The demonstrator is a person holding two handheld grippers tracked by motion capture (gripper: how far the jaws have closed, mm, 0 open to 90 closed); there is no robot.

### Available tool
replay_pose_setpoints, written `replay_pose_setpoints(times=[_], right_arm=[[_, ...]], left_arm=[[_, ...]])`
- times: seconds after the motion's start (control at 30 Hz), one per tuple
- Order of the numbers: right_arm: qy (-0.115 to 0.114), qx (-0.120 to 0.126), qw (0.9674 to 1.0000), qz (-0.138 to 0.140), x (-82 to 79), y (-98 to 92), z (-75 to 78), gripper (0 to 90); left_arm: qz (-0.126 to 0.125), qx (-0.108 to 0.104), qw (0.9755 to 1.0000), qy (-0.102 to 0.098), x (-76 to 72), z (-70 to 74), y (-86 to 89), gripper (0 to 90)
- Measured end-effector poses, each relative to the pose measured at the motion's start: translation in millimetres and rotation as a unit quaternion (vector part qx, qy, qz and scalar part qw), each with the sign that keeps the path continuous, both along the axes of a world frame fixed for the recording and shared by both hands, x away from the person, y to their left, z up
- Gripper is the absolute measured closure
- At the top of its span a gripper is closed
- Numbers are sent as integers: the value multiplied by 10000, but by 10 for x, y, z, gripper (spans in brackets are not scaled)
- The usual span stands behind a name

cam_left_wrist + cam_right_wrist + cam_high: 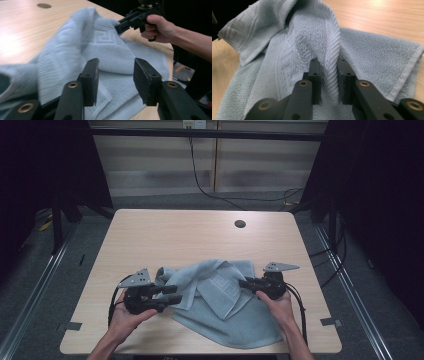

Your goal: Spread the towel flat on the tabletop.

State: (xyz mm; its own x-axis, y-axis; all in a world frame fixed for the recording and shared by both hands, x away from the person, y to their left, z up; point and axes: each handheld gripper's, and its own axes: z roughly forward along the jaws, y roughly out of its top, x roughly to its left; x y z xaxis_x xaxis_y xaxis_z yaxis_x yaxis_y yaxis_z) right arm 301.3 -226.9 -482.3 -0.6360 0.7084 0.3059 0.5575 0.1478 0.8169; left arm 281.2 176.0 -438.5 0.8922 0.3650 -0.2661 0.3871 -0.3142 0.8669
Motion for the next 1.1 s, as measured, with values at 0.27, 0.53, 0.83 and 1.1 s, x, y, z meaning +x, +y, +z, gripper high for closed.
replay_pose_setpoints(times=[0.27, 0.53, 0.83, 1.1], right_arm=[[-89, 263, 9996, 82, -77, -39, 68, 697], [-15, 146, 9999, 16, -127, -121, 25, 698], [45, 176, 9998, -4, -157, -154, -7, 669], [83, 244, 9996, 132, -181, -139, -38, 856]], left_arm=[[58, 661, 9974, 269, 173, -467, -140, 636], [-100, 964, 9949, 276, 166, -589, -294, 550], [49, 1210, 9926, -2, 103, -636, -323, 810], [145, 439, 9986, 257, 104, -478, -166, 847]])
